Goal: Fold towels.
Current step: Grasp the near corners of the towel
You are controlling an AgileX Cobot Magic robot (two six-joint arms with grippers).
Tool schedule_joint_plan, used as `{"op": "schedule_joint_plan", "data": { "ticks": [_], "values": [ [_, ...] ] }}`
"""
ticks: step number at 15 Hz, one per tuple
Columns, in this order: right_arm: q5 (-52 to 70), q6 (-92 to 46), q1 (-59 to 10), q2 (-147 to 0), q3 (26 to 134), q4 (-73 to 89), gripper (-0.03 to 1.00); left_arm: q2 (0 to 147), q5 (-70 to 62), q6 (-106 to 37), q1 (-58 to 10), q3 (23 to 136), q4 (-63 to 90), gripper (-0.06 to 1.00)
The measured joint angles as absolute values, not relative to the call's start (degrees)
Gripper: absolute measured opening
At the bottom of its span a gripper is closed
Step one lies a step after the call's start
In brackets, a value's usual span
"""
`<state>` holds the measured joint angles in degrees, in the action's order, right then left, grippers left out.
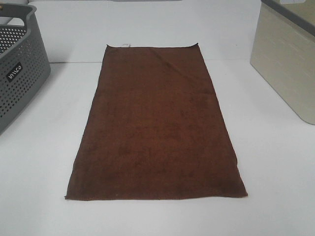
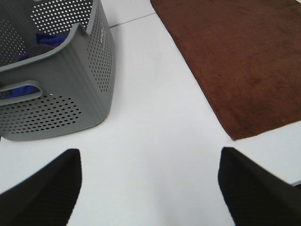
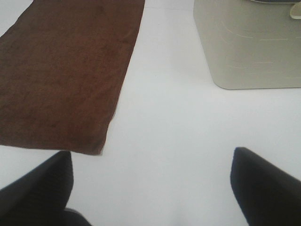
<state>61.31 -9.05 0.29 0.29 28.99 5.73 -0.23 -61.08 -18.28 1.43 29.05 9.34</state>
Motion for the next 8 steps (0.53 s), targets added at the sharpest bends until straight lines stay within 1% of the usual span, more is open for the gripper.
{"op": "schedule_joint_plan", "data": {
  "ticks": [8],
  "values": [
    [61.31,-9.05,0.29,0.29,28.99,5.73,0.85,-0.23,-61.08,-18.28,1.43,29.05,9.34,0.76]
  ]
}}
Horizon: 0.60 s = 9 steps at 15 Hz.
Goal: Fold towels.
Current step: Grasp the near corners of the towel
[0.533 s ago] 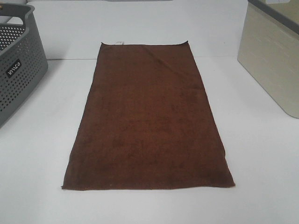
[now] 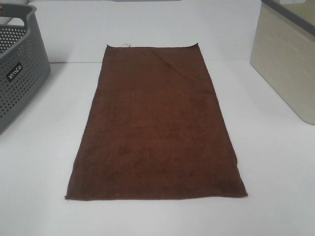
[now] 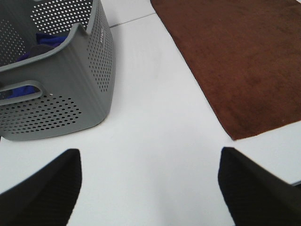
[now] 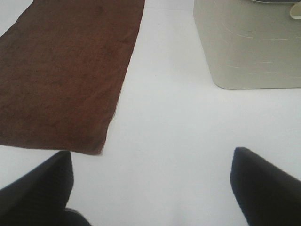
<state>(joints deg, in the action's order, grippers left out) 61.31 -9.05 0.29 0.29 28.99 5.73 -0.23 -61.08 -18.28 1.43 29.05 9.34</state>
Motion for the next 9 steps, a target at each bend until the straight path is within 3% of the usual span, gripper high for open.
{"op": "schedule_joint_plan", "data": {
  "ticks": [9],
  "values": [
    [61.31,-9.05,0.29,0.29,28.99,5.73,0.85,-0.23,-61.08,-18.28,1.43,29.05,9.34,0.76]
  ]
}}
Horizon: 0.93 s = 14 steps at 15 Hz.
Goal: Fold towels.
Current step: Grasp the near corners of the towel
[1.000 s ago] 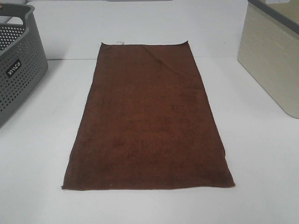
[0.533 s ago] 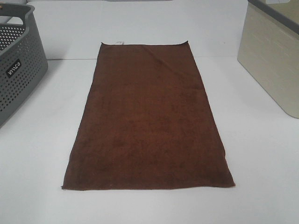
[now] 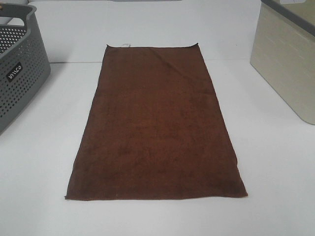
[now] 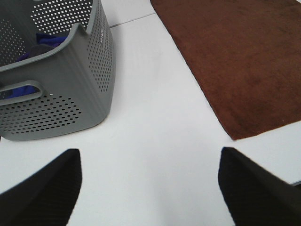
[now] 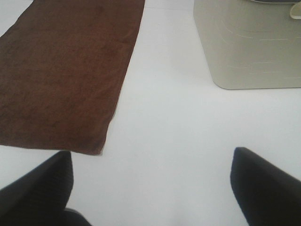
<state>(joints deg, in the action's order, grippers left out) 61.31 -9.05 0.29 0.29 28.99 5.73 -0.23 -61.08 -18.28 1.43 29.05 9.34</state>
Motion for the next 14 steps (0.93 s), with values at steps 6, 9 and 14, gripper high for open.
{"op": "schedule_joint_plan", "data": {
  "ticks": [6,9,14],
  "values": [
    [61.31,-9.05,0.29,0.29,28.99,5.73,0.85,-0.23,-61.08,-18.28,1.43,29.05,9.34,0.76],
    [61.31,-9.05,0.29,0.29,28.99,5.73,0.85,-0.23,-61.08,-18.28,1.43,29.05,9.34,0.76],
    [61.31,-9.05,0.29,0.29,28.99,5.73,0.85,-0.23,-61.02,-18.28,1.43,29.05,9.34,0.76]
  ]
}}
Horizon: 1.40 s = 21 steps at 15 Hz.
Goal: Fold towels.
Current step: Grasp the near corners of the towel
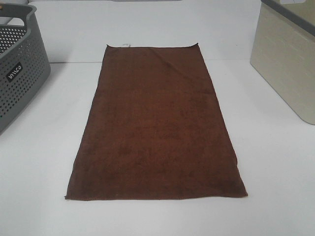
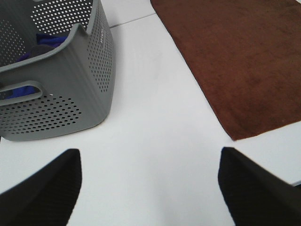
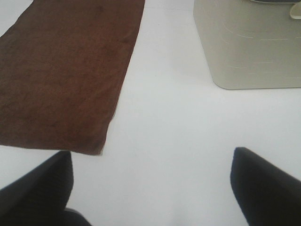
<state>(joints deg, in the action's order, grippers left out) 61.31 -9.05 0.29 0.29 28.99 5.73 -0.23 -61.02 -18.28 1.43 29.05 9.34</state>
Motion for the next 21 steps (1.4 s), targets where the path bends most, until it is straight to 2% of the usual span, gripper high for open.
{"op": "schedule_joint_plan", "data": {
  "ticks": [21],
  "values": [
    [61.31,-9.05,0.29,0.29,28.99,5.73,0.85,-0.23,-60.79,-15.81,1.43,29.05,8.48,0.76]
  ]
}}
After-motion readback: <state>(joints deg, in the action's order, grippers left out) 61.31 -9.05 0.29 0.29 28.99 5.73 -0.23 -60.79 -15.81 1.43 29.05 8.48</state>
